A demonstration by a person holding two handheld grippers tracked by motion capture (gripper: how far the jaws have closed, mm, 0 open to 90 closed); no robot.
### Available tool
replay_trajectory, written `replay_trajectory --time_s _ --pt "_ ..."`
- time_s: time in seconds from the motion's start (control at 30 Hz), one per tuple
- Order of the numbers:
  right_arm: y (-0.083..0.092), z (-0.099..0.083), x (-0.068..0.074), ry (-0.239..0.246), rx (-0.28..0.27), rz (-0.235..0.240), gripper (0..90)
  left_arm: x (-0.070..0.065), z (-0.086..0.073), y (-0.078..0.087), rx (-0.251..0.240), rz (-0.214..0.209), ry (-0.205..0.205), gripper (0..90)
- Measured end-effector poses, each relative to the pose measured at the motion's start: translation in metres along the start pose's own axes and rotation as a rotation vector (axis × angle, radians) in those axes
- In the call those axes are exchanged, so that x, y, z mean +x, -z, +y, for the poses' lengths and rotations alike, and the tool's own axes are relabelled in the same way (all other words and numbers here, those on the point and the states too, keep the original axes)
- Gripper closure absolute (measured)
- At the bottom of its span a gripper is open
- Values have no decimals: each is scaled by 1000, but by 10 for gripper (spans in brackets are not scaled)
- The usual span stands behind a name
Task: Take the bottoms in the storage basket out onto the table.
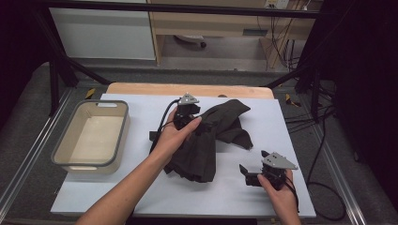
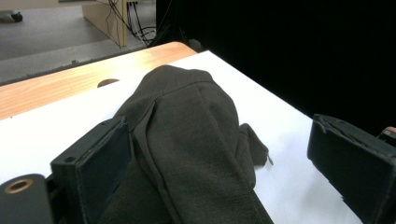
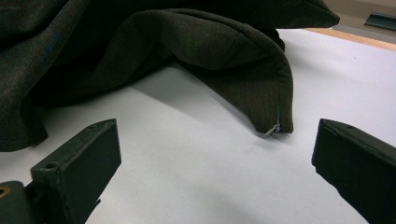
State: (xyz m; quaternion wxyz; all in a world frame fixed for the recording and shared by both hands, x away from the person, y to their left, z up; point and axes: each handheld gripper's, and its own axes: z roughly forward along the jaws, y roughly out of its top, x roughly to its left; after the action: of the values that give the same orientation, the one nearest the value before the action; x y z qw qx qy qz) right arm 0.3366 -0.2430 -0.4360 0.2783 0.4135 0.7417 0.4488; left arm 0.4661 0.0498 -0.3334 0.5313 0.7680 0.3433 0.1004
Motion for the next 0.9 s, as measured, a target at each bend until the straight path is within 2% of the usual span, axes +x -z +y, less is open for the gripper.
replay_trajectory --time_s 0.27,0.57,0.77,0.9 --pt "0 0 0 -3 -5 1 17 3 3 11 -20 -2 -16 60" --pt "0 0 0 9 -1 -1 19 10 5 21 -41 7 -15 64" --pt "0 0 0 0 -1 -2 18 12 6 25 -47 6 -14 64" --pt "0 0 0 3 -3 0 17 11 6 27 -43 8 -30 64"
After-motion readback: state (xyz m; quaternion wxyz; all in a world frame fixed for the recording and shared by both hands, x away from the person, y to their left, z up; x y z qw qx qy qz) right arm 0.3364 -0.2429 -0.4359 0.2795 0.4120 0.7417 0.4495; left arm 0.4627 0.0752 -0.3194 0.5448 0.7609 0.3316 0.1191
